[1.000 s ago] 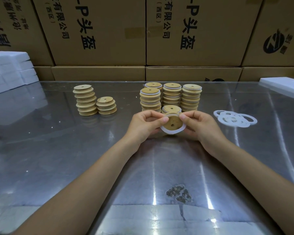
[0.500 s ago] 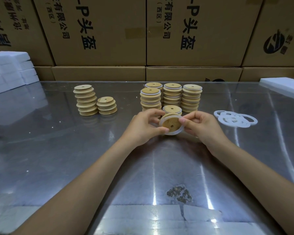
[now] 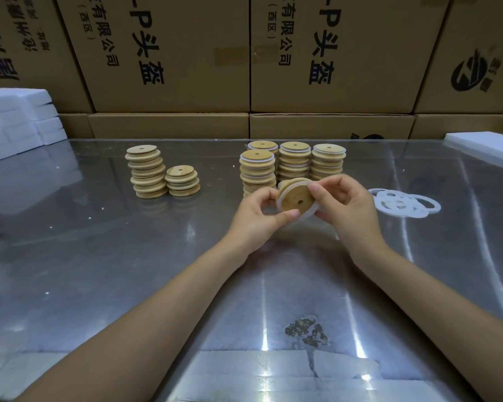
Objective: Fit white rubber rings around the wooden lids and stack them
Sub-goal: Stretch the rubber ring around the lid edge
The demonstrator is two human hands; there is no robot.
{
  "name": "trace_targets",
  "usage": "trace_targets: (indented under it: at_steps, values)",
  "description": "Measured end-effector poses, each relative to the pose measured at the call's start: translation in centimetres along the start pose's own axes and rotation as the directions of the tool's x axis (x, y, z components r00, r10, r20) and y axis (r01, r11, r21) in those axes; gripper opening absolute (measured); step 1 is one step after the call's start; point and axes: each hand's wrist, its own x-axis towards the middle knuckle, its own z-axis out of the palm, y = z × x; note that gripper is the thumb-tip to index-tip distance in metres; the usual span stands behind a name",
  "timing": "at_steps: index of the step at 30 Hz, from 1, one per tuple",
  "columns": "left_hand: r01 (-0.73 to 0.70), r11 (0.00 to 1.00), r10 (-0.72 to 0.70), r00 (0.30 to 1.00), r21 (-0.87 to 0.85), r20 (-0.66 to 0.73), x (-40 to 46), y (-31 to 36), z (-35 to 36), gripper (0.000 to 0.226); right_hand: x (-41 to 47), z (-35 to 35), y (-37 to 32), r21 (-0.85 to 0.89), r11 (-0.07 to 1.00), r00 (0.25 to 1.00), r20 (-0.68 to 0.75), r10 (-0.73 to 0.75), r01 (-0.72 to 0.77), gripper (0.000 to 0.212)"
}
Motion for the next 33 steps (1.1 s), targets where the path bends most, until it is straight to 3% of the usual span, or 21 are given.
trace_targets:
  at_steps: [4, 8, 13, 20, 26, 29, 33]
  values:
    - [-0.094, 0.988, 0.089, 0.995, 0.126, 0.038, 0.02, -0.28, 0.27, 0.026, -0.26, 0.66, 0.07, -0.092, 0.974, 0.976, 0.078, -0.201, 0.208, 0.008]
    - [-0.101, 0.967, 0.103, 0.995, 0.235, 0.003, 0.26, -0.47, 0.16, 0.029, -0.20, 0.72, 0.08, -0.070, 0.980, 0.978, 0.110, -0.175, 0.184, 0.013]
    - [-0.042, 0.996, 0.042, 0.999, 0.077, -0.008, 0.43, -0.27, 0.12, 0.026, 0.15, 0.54, -0.27, 0.132, 0.991, 0.994, 0.102, -0.023, 0.009, 0.013]
    - [0.012, 0.984, -0.011, 1.000, -0.179, 0.011, 0.17, -0.07, 0.38, 0.038, -0.14, 0.88, -0.23, 0.000, 0.978, 0.977, 0.052, -0.206, 0.206, 0.015]
    - [-0.146, 0.989, 0.146, 0.989, 0.012, 0.028, 0.13, -0.23, 0.63, 0.036, -0.44, 0.85, 0.05, -0.096, 0.953, 0.957, 0.065, -0.283, 0.289, 0.021]
    - [-0.098, 0.995, 0.099, 0.995, 0.033, -0.014, 0.26, -0.23, 0.32, 0.032, -0.34, 1.05, -0.07, -0.034, 0.975, 0.974, 0.072, -0.217, 0.220, 0.020]
    - [-0.023, 0.997, 0.025, 0.999, -0.070, 0.022, 0.19, 0.10, 0.25, 0.031, -0.08, 0.94, -0.45, 0.095, 0.991, 0.990, 0.098, -0.105, 0.095, 0.017]
